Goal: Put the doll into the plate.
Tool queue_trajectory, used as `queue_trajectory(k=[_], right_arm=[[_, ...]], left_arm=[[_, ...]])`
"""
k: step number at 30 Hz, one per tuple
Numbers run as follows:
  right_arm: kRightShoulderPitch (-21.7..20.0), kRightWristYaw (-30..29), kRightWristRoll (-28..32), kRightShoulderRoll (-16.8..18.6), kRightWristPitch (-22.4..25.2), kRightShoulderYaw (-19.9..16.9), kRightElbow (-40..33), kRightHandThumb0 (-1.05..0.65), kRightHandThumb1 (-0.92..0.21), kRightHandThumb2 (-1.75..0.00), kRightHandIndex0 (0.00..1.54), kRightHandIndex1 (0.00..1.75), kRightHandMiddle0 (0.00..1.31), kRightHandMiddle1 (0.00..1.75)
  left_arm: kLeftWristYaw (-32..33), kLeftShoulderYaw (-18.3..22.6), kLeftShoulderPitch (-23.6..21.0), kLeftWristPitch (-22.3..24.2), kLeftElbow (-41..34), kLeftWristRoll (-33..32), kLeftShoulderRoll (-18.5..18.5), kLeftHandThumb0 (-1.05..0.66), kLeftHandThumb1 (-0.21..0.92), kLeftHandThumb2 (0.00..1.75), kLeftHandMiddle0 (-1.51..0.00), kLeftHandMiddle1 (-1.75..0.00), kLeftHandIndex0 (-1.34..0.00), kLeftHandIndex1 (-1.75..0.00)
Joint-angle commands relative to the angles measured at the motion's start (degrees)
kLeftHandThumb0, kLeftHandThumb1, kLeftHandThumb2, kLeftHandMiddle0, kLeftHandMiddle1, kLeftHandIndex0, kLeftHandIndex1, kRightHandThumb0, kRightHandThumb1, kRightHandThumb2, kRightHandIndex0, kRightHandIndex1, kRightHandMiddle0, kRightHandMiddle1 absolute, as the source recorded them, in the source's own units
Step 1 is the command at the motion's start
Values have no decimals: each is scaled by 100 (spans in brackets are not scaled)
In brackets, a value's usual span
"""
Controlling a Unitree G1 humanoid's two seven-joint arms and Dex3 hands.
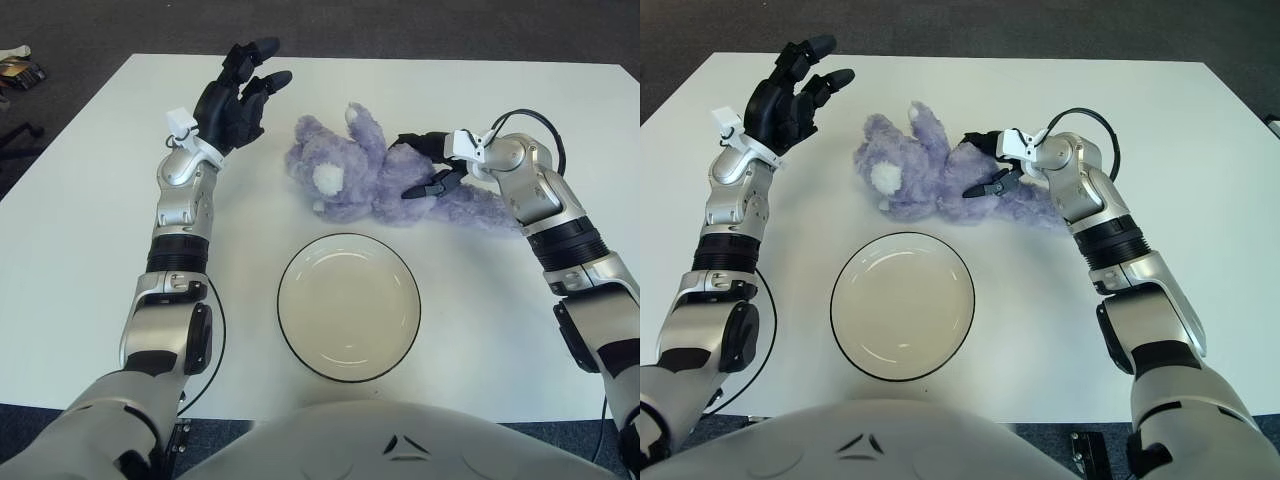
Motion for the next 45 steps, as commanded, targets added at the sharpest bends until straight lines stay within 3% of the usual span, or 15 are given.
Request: queue_trajectory(k=[1, 8, 11, 17, 25, 31, 32, 33, 34, 35, 38, 40, 43, 44, 45], right_arm=[[-85, 336, -12, -50, -88, 175, 221, -101, -75, -36, 2, 51, 0, 53], [-230, 1043, 267, -45, 149, 161, 378, -104, -79, -32, 0, 51, 0, 39], [-214, 1317, 460, -36, 444, 96, 411, -94, -76, -33, 4, 43, 0, 30], [-108, 1469, 724, 2, 900, -25, 400, -75, -62, -59, 6, 25, 0, 8], [-142, 1570, 616, -82, 1083, 192, 252, -66, -57, -67, 13, 22, 0, 14], [127, 1149, 229, -343, 345, 343, -301, -70, -61, -66, 21, 25, 0, 20], [152, 1044, 152, -398, -53, 382, -268, -73, -64, -62, 22, 32, 0, 23], [167, 969, 96, -434, -344, 412, -243, -80, -70, -53, 23, 63, 0, 39], [169, 929, 45, -468, -583, 445, -211, -82, -73, -50, 22, 75, 0, 46], [166, 915, 19, -484, -717, 462, -182, -88, -78, -42, 24, 104, 0, 65], [202, 818, -63, -504, -905, 475, -141, -91, -80, -36, 26, 122, 0, 88], [270, 677, -107, -505, -999, 432, -155, -91, -79, -35, 26, 123, 0, 96], [374, 510, -120, -497, -1073, 351, -200, -80, -60, -61, 27, 128, 2, 128], [402, 483, -97, -495, -1072, 321, -223, -78, -58, -65, 27, 129, 3, 131], [421, 465, -81, -495, -1072, 300, -239, -36, -57, -72, 39, 136, 5, 141]], left_arm=[[27, 43, 34, 87, -63, -60, 3, -56, 75, 66, -16, -64, 0, -79], [69, 60, 51, 299, -163, -137, -12, -56, 74, 68, -18, -68, 0, -81], [79, 77, 56, 395, -199, -181, -25, -56, 73, 69, -18, -69, 0, -81], [124, 103, 65, 520, -256, -224, -49, -58, 72, 69, -18, -72, 0, -86], [201, 100, 119, 603, -407, -224, -73, -59, 71, 68, -14, -71, 0, -88], [252, 93, 144, 682, -485, -209, -79, -59, 70, 68, -13, -70, 0, -86], [254, 88, 146, 707, -492, -201, -68, -59, 70, 68, -13, -69, 0, -86], [253, 88, 145, 728, -498, -198, -55, -59, 71, 68, -14, -69, 0, -85], [257, 85, 144, 743, -500, -190, -43, -59, 71, 68, -14, -69, 0, -84], [261, 84, 143, 752, -501, -185, -35, -59, 71, 68, -14, -69, 0, -83], [279, 75, 149, 761, -514, -160, -23, -59, 71, 68, -15, -69, 0, -83], [290, 72, 155, 764, -526, -152, -22, -59, 71, 68, -15, -69, 0, -82], [302, 75, 159, 779, -545, -157, -30, -58, 71, 68, -16, -69, 0, -84], [310, 79, 161, 778, -550, -160, -37, -58, 70, 68, -16, -69, 0, -84], [315, 82, 161, 778, -553, -162, -42, -58, 70, 68, -15, -69, 0, -85]])
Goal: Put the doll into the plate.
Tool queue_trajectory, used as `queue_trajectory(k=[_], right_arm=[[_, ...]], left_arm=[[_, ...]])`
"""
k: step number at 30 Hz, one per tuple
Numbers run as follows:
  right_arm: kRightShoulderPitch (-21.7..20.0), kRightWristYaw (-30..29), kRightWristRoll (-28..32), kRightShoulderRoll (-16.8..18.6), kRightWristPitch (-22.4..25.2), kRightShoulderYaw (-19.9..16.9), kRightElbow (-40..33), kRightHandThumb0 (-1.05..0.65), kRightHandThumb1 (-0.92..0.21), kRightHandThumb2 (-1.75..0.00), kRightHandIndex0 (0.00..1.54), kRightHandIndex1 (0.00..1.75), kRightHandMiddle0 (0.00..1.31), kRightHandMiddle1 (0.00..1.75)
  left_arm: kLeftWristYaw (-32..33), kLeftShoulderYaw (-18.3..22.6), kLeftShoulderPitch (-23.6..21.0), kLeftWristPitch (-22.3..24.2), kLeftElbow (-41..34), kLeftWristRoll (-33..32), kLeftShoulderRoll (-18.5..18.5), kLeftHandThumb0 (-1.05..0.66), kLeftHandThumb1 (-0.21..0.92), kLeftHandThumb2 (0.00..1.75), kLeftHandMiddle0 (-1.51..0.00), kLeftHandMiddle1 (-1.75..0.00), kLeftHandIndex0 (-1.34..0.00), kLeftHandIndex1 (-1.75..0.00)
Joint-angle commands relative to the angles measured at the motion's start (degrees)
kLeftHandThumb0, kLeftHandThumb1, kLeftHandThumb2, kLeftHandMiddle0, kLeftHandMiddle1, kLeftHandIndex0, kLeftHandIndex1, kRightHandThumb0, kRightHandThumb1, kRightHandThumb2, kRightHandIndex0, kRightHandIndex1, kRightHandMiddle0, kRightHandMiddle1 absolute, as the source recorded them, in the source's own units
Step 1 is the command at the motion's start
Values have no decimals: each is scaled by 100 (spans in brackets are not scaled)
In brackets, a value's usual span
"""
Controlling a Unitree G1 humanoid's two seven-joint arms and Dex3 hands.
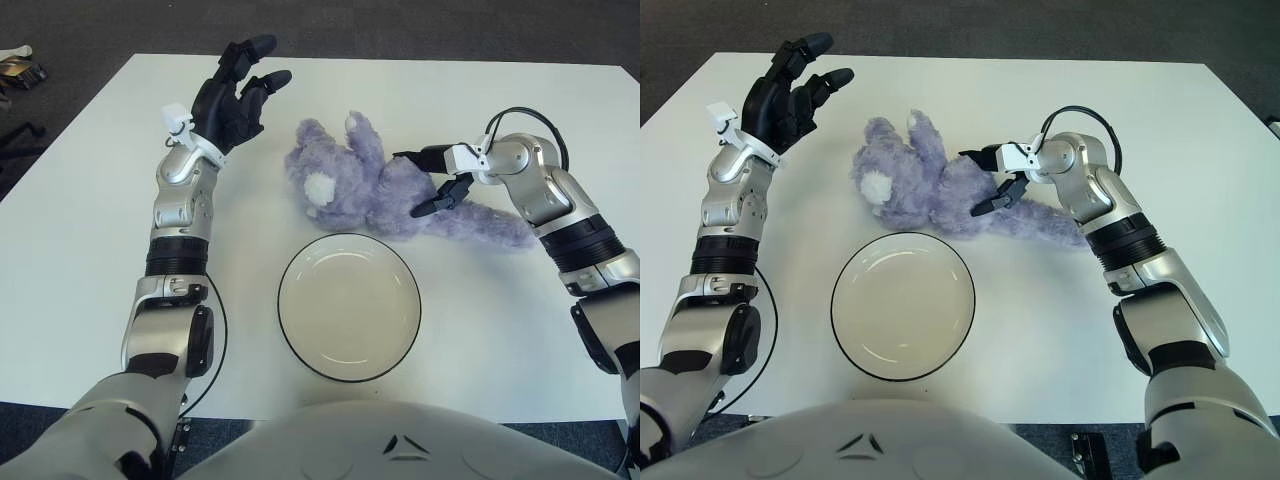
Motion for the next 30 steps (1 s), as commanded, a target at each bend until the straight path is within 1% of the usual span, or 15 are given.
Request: queue_trajectory(k=[1, 2, 3, 4, 5, 8, 10, 14, 16, 17, 19, 21, 23, 27, 30], right_arm=[[321, 19, -34, -41, 2, 4, -43, -21, -56, -74, 43, 139, 6, 145], [344, 9, -35, -54, 13, -7, -83, 2, -54, -80, 50, 143, 7, 152], [358, 3, -40, -62, 20, -12, -108, 16, -53, -84, 54, 146, 8, 156], [368, 0, -44, -66, 26, -16, -125, 25, -52, -87, 57, 148, 9, 159], [383, -21, -68, -80, 21, -22, -167, 28, -51, -87, 58, 148, 9, 160], [404, -46, -168, -126, 66, -20, -332, 39, -43, -100, 66, 150, 17, 170], [398, -61, -272, -133, 175, 0, -434, 43, -37, -106, 70, 149, 22, 173], [424, -149, -486, -108, 402, 13, -550, 46, -33, -111, 75, 147, 32, 174], [457, -214, -557, -83, 513, -11, -637, 47, -28, -118, 77, 150, 52, 174], [480, -266, -585, -68, 554, -30, -690, 48, -27, -119, 77, 150, 55, 174], [540, -368, -626, -41, 625, -75, -784, 51, -20, -135, 77, 161, 68, 175], [580, -434, -647, -24, 697, -98, -842, 52, -18, -143, 76, 168, 73, 175], [719, -649, -655, 79, 1001, -230, -1009, 54, -15, -149, 76, 172, 79, 175], [830, -924, -742, 209, 1383, -321, -1172, 54, -14, -152, 76, 174, 87, 175], [937, -1079, -669, 324, 1619, -447, -1314, 54, -14, -153, 75, 174, 89, 175]], left_arm=[[68, 15, 73, 32, -74, 29, 15, -58, 70, 68, -15, -69, 0, -85], [76, 16, 74, 28, -77, 31, 11, -58, 70, 68, -15, -69, 0, -84], [81, 15, 75, 26, -79, 33, 10, -57, 70, 68, -15, -69, 0, -84], [84, 15, 76, 25, -80, 34, 10, -57, 70, 68, -15, -69, 0, -84], [99, 14, 78, 13, -86, 39, 2, -57, 70, 68, -15, -69, 0, -83], [144, 4, 96, -22, -124, 49, -27, -56, 70, 69, -15, -69, 0, -84], [170, -3, 108, -27, -153, 52, -39, -56, 70, 70, -14, -69, 0, -84], [221, -11, 125, -34, -196, 72, -51, -57, 70, 70, -13, -69, 0, -81], [249, -19, 137, -29, -227, 87, -57, -57, 70, 70, -12, -69, 0, -79], [257, -17, 141, -10, -243, 86, -55, -57, 70, 70, -12, -69, 0, -79], [266, -10, 145, 27, -265, 74, -53, -57, 69, 70, -12, -70, 0, -79], [271, -7, 149, 46, -278, 68, -55, -56, 69, 70, -12, -70, 0, -79], [270, -3, 159, 84, -307, 44, -60, -57, 69, 70, -12, -70, 0, -81], [277, -3, 170, 71, -312, 54, -71, -59, 68, 70, -12, -71, 0, -83], [281, -9, 170, 40, -274, 81, -69, -60, 69, 70, -13, -71, 0, -83]])
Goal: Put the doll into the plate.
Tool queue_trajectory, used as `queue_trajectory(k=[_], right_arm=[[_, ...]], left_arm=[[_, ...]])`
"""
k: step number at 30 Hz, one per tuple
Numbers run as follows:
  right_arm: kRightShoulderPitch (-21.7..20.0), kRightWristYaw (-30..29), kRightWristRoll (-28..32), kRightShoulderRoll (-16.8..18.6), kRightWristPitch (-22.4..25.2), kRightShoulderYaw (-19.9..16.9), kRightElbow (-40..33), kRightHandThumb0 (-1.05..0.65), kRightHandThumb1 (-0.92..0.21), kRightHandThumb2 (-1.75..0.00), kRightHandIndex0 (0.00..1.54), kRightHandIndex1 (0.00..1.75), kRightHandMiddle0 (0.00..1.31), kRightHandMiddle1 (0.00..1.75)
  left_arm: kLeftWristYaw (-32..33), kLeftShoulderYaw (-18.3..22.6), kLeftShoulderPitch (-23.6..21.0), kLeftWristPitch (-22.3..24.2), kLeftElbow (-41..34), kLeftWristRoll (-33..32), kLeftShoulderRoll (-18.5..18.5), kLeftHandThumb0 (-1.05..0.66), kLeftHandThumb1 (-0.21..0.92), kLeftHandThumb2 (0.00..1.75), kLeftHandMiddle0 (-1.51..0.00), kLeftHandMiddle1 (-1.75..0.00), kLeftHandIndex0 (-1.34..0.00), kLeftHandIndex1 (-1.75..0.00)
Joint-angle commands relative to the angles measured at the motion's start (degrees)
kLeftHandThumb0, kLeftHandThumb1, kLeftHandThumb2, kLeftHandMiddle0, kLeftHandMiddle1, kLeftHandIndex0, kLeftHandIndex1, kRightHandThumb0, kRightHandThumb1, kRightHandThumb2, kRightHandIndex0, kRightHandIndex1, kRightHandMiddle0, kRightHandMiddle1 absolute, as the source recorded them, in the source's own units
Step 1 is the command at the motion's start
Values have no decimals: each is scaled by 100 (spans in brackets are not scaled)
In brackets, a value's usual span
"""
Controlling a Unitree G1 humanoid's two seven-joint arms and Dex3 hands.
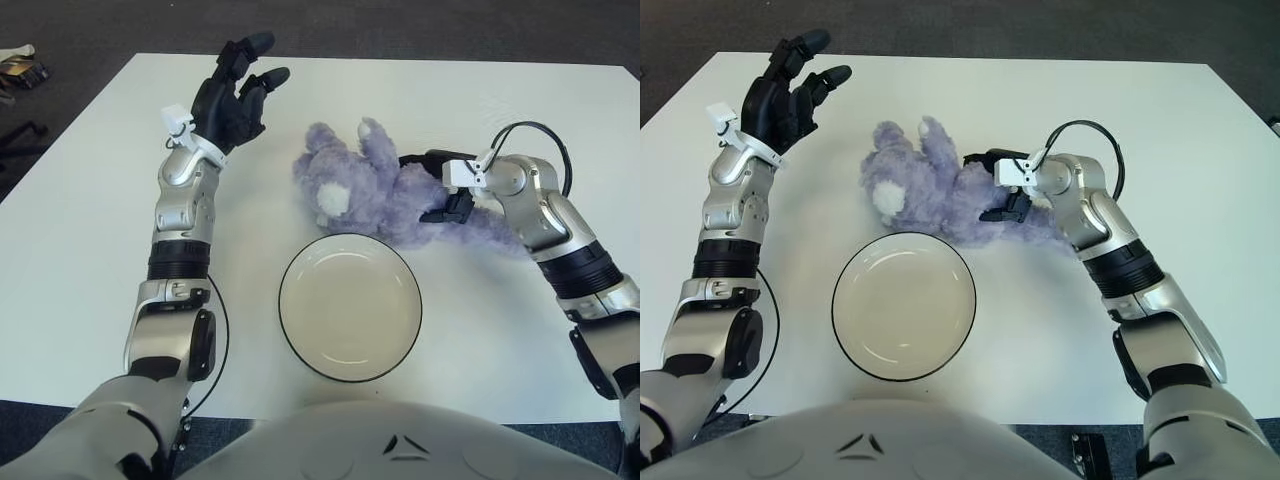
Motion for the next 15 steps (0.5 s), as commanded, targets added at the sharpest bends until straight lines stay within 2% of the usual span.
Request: queue_trajectory(k=[1, 7, 10, 15], right_arm=[[207, -224, 29, 138, 304, -206, -182, 54, -14, -153, 75, 174, 91, 175], [353, -464, 222, 289, 323, -426, -300, 54, -14, -153, 75, 175, 95, 175], [507, -908, 169, 296, -189, -514, -342, 55, -13, -154, 76, 175, 99, 175], [638, -1357, 88, 263, -713, -554, -298, 55, -12, -155, 77, 175, 102, 175]], left_arm=[[39, -6, 59, -6, -16, 57, 25, -60, 69, 70, -14, -72, 0, -84], [26, -5, 40, -55, 59, 92, 35, -61, 70, 70, -17, -74, 0, -86], [2, -1, 27, -118, 136, 108, 44, -61, 71, 69, -17, -74, 0, -87], [-8, 13, -11, -223, 292, 125, 31, -60, 72, 68, -17, -74, 0, -90]])
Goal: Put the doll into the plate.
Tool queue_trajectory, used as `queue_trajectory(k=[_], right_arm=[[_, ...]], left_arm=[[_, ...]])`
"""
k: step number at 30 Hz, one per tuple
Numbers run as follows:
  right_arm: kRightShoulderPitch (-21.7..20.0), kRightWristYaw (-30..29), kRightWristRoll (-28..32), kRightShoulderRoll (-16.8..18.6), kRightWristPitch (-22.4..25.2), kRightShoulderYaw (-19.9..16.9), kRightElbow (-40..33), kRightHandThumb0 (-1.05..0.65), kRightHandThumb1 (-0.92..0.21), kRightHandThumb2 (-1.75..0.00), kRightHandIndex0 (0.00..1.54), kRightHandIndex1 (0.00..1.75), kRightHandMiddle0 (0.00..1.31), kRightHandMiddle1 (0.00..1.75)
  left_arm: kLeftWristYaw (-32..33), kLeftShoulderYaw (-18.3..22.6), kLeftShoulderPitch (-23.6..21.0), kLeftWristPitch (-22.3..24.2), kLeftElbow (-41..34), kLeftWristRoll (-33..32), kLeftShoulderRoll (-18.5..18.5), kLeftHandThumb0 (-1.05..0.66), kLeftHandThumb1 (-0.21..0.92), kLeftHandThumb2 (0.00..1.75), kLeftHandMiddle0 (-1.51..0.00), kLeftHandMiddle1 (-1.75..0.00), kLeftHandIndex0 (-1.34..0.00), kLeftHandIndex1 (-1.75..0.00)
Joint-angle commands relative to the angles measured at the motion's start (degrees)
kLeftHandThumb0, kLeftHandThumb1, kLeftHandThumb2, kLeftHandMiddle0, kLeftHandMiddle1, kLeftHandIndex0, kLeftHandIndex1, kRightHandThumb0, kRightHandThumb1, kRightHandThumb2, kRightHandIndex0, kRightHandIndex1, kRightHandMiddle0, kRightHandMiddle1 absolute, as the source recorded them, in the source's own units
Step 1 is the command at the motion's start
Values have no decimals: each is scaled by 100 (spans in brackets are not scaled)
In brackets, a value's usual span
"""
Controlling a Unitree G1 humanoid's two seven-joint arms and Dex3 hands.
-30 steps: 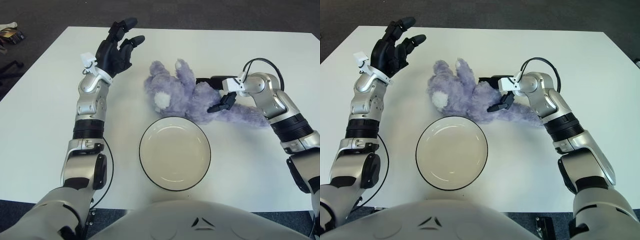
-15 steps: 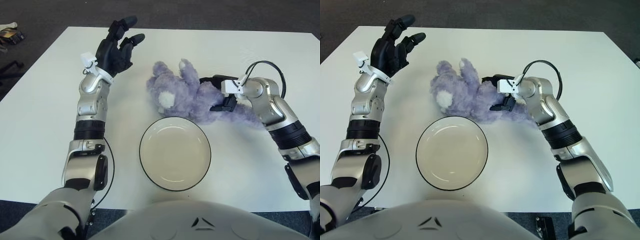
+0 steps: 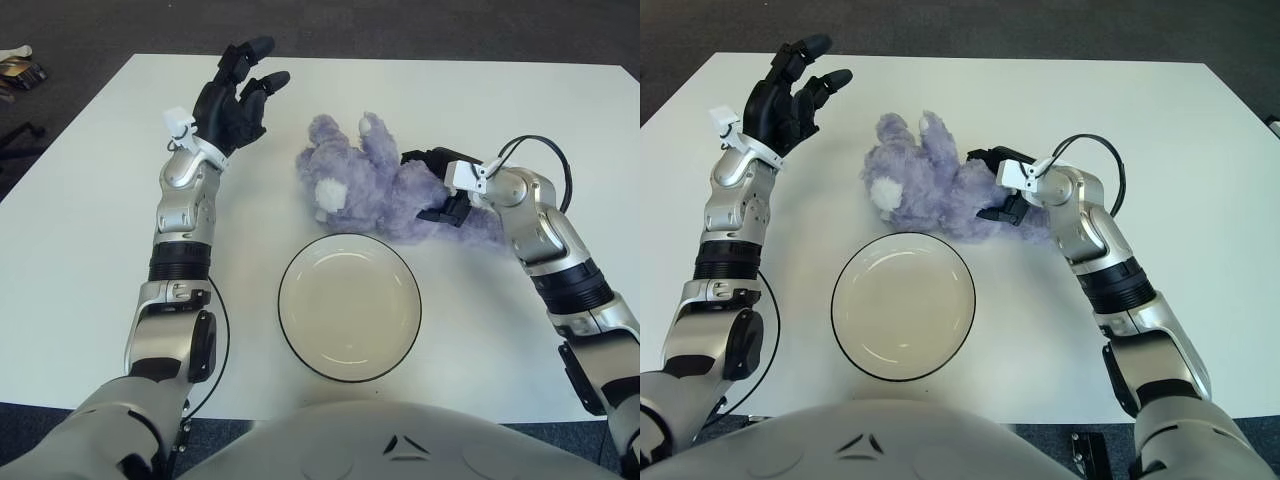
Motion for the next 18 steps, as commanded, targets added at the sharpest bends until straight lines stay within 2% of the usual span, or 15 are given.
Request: queue_trajectory(k=[1, 9, 13, 17, 18], right_arm=[[163, -488, -79, -3, -474, -148, -33, 55, -12, -155, 77, 175, 102, 175], [591, -1636, -307, 241, -1027, -361, -167, 55, -12, -155, 77, 175, 105, 175], [774, -2163, -435, 417, -1229, -436, -292, 54, -14, -153, 75, 175, 101, 175], [862, -2682, -425, 594, -1602, -530, -193, 54, -15, -152, 75, 175, 100, 175], [884, -2913, -446, 642, -1815, -555, -134, 54, -15, -152, 74, 175, 100, 175]], left_arm=[[-6, 12, -42, -136, 188, 69, 32, -60, 72, 68, -18, -74, 0, -90], [14, 35, -210, -341, 669, 174, 71, -60, 74, 68, -18, -75, 0, -95], [113, 26, -273, -439, 851, 284, 82, -61, 75, 68, -20, -75, 0, -98], [224, 33, -331, -472, 987, 361, 68, -62, 76, 67, -20, -75, 0, -102], [255, 38, -349, -482, 1033, 378, 60, -62, 77, 67, -21, -75, 0, -102]])
